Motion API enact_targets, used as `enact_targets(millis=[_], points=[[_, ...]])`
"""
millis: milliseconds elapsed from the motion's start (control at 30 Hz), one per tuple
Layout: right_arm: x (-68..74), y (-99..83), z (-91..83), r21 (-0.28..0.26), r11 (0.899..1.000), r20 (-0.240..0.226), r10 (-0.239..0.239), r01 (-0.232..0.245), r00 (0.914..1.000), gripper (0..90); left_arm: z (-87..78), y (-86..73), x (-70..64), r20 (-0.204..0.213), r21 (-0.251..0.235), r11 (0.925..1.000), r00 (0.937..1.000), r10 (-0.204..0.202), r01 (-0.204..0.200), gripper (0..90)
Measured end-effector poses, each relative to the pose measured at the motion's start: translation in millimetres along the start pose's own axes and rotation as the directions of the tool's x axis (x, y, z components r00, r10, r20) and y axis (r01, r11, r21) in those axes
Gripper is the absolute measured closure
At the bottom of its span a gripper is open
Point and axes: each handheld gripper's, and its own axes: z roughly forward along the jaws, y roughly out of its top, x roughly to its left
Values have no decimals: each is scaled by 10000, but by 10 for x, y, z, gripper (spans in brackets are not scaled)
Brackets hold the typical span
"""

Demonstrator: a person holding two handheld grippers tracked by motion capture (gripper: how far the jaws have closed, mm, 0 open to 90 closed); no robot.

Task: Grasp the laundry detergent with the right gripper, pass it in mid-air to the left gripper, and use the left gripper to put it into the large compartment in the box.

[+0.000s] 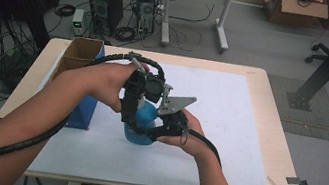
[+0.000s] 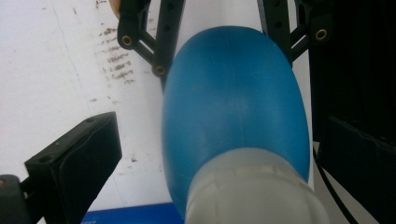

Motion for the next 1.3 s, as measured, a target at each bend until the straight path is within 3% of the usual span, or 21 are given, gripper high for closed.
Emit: enact_targets(millis=[467, 1067, 1300], points=[[1, 27, 15, -1, 10000, 8, -17, 17, 10000, 451, -3, -12, -27, -4, 20, 10000, 10000, 21, -21, 53], [0, 63, -6, -125, 9999, 55, -53, 54, 10000, 452, -16, 0, -51, -276, 347, 9994, 9996, 87, -77, 153], [12, 75, -18, -121, 9999, 99, -82, 83, 9999, 451, -65, 2, -66, -456, 264, 9996, 9989, 108, -96, 202]])
